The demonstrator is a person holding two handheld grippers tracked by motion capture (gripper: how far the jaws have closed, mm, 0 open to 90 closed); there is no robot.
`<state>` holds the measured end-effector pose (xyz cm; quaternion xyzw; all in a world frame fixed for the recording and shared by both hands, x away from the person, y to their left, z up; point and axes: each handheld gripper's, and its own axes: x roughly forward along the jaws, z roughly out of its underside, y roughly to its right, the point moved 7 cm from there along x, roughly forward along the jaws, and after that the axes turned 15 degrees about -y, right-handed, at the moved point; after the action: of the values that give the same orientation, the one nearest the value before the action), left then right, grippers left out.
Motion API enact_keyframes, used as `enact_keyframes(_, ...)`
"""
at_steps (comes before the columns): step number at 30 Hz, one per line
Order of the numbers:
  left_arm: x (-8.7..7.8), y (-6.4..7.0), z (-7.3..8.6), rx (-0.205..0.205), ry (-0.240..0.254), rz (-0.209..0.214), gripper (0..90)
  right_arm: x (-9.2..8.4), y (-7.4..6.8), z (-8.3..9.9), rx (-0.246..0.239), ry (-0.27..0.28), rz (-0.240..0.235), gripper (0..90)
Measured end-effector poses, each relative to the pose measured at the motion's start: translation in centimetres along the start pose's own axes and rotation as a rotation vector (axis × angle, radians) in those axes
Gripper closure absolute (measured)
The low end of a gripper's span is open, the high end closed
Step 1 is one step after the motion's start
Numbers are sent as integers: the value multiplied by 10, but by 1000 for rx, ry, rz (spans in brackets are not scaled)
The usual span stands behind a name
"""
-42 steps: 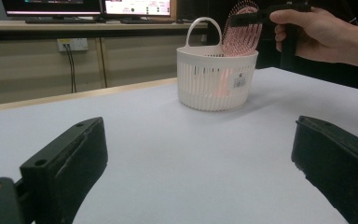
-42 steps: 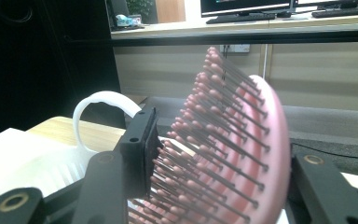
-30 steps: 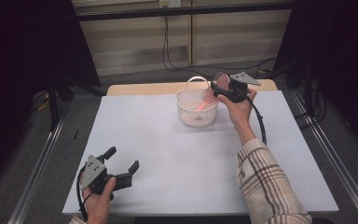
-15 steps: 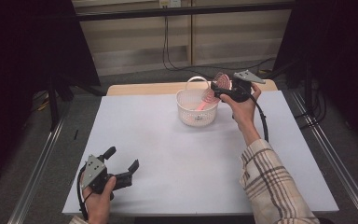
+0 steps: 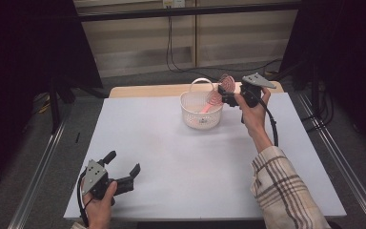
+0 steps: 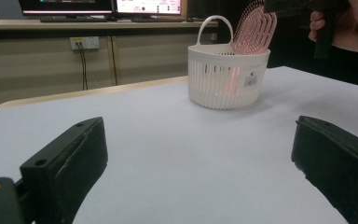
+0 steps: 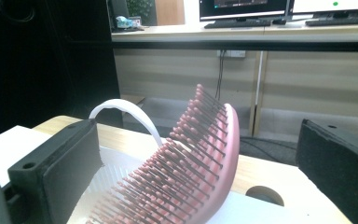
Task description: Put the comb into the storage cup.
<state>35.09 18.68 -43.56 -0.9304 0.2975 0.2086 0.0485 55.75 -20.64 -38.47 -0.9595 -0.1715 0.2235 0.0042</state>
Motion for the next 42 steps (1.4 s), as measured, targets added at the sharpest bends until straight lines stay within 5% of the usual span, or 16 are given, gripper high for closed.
enact_keyframes(12,-3,-2,-1,-8,5,-20,36,-16,-6,6,2,19,-30,0)
enact_keyframes(21,-5,-3,-2,-23,20,-17,36,-30,-9,11,-32,13,-16,6)
enact_keyframes(42,-6,-4,-2,-23,22,-19,33,-80,-13,24,-94,98,15,0)
